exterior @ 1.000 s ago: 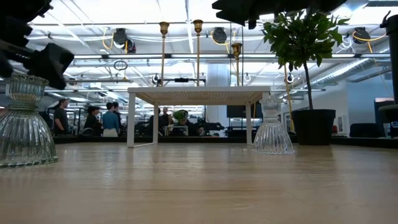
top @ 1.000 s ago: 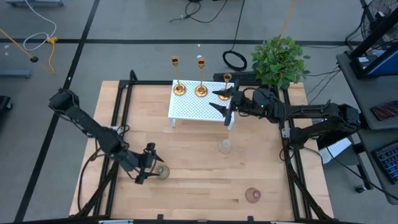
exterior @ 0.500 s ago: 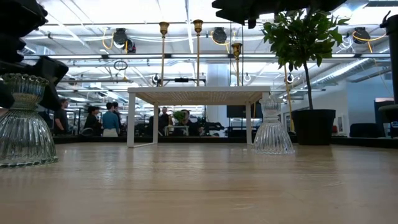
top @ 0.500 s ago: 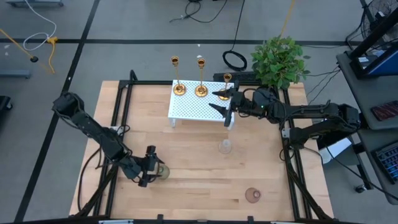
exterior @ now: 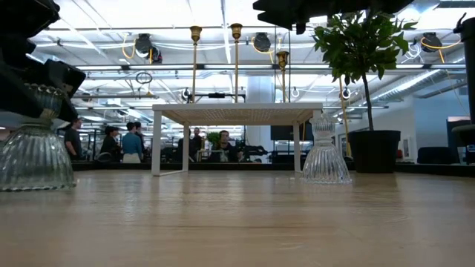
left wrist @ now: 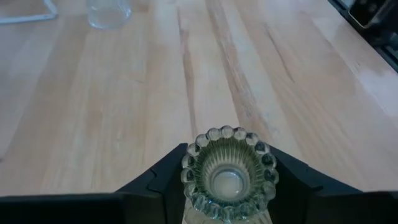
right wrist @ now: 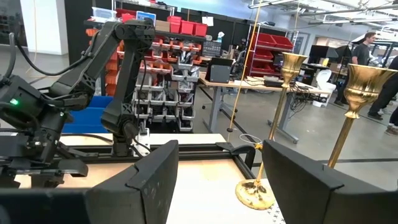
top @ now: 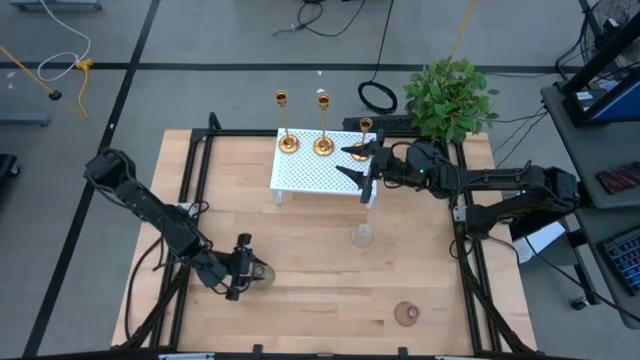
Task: Pick & Place candle stick holders
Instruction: Put the green glass candle holder on the shelf
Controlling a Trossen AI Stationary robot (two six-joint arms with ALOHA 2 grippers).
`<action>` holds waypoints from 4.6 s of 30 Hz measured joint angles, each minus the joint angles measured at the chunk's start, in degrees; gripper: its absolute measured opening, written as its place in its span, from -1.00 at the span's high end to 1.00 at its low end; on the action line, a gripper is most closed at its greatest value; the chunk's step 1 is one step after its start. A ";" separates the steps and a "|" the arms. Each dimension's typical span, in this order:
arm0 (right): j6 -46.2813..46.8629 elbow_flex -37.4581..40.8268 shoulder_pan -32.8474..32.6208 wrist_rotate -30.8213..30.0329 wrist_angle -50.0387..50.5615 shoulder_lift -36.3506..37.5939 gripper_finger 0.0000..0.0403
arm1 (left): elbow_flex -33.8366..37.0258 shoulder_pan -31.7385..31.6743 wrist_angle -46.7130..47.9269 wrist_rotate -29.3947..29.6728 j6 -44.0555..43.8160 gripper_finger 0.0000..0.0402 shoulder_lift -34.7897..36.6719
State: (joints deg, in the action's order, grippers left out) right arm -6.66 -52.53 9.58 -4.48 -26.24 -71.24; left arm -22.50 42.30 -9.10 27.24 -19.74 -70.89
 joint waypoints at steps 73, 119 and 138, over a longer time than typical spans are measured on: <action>-2.89 0.02 0.02 0.03 2.60 -0.04 -0.12 | -20.90 -54.10 0.49 -19.96 27.57 0.15 0.09; 2.52 0.02 -7.96 1.50 21.61 -0.04 -0.37 | -20.90 -61.02 7.81 -13.18 29.63 -0.26 0.08; 10.51 10.13 -15.32 1.35 17.27 -0.04 -0.38 | -20.90 -60.70 8.02 -15.32 30.78 -0.44 0.09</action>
State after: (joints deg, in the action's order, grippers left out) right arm 3.86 -42.41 -5.74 -3.13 -8.97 -71.29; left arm -43.40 -18.39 -1.08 11.92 11.05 -70.81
